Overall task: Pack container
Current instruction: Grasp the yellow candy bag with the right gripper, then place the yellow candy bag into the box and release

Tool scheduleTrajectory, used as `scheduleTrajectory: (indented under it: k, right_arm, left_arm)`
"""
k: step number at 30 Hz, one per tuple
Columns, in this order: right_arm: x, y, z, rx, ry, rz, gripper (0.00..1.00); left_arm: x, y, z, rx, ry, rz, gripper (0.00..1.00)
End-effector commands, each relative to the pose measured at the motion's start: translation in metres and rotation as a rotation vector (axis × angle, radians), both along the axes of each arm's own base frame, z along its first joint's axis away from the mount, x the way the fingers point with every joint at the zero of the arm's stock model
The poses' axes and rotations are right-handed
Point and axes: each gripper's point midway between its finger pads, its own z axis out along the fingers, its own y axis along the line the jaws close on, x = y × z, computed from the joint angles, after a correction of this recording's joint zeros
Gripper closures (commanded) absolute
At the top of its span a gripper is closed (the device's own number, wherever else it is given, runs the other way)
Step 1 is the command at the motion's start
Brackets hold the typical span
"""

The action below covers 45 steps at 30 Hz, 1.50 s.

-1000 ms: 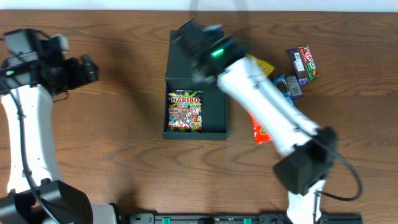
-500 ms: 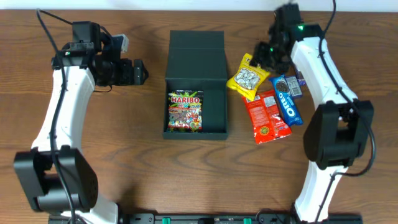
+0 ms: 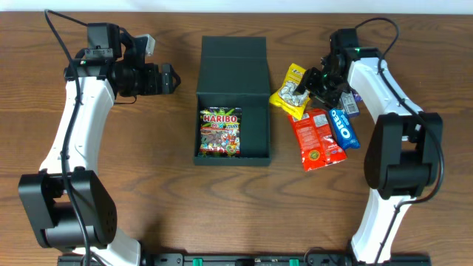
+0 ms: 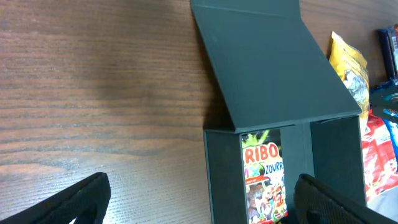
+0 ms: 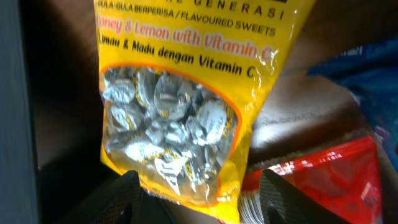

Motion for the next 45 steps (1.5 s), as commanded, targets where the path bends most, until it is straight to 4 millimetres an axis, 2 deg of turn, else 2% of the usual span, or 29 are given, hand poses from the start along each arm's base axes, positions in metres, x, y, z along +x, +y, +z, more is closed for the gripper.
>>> scheduleTrajectory:
  k: [1,5,13,17,23,24,33,36,41,45]
  right_arm:
    - [0.005,0.002,0.002,0.026,-0.004,-0.063,0.39]
    - [0.012,0.011,-0.002,0.041,-0.013,-0.105,0.4]
    - [0.005,0.025,-0.027,0.041,0.064,-0.13,0.43]
    - [0.003,0.024,-0.033,0.018,0.077,-0.145,0.43]
    - [0.006,0.019,-0.039,-0.008,0.074,-0.161,0.5]
    - [0.007,0.02,-0.042,-0.007,0.073,-0.16,0.59]
    - [0.008,0.018,-0.05,-0.022,0.081,-0.169,0.98]
    - [0.008,0.015,-0.051,-0.037,0.074,-0.165,0.98]
    - [0.017,0.015,-0.037,-0.04,0.021,-0.115,0.98]
    - [0.03,0.017,0.006,-0.052,-0.065,-0.04,0.98]
  left_arm:
    - [0.002,-0.003,-0.001,-0.009,-0.005,-0.004,0.05]
    - [0.007,-0.003,0.002,-0.003,-0.035,-0.014,0.05]
    - [0.008,-0.002,0.002,0.02,-0.062,-0.052,0.05]
    - [0.009,-0.002,0.003,0.025,-0.069,-0.06,0.05]
    - [0.008,-0.002,0.003,0.029,-0.073,-0.067,0.05]
    - [0.008,-0.002,0.003,0.029,-0.073,-0.068,0.05]
    - [0.008,-0.002,0.003,0.03,-0.074,-0.07,0.05]
    - [0.008,-0.002,0.003,0.03,-0.074,-0.07,0.05]
    - [0.008,-0.002,0.003,0.031,-0.074,-0.07,0.05]
    - [0.008,-0.002,0.003,0.031,-0.074,-0.07,0.05]
